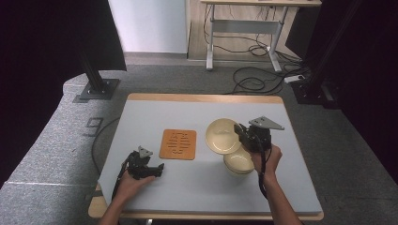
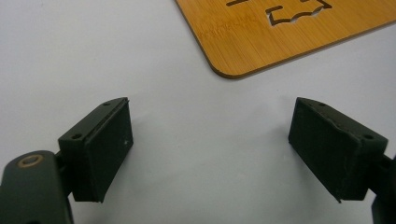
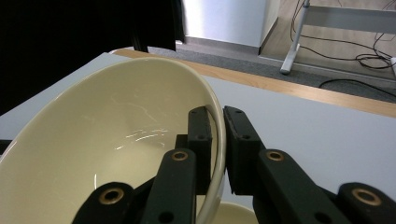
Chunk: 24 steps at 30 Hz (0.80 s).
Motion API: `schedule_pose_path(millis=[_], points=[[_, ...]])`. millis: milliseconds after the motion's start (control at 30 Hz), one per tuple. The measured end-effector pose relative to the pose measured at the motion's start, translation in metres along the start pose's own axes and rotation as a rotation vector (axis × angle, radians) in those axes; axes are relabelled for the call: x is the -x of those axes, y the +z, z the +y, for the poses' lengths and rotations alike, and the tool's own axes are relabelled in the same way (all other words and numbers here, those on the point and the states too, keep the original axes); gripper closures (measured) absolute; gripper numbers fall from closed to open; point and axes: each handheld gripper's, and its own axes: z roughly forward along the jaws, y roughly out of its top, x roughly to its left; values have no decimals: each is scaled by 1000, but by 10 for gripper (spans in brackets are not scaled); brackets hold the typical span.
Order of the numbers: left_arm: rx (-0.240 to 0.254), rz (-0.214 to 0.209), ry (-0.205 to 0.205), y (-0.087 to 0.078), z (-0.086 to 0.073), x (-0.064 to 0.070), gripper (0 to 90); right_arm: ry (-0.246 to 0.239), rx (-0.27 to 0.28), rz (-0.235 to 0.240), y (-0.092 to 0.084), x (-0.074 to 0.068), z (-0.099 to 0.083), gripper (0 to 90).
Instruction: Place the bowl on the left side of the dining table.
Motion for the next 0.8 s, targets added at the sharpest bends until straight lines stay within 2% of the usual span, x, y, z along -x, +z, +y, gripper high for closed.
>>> schedule_pose_path(millis=[800], points=[[-3,0,2,0,0,0,138,-13,-19,27,22,-19,1,820]])
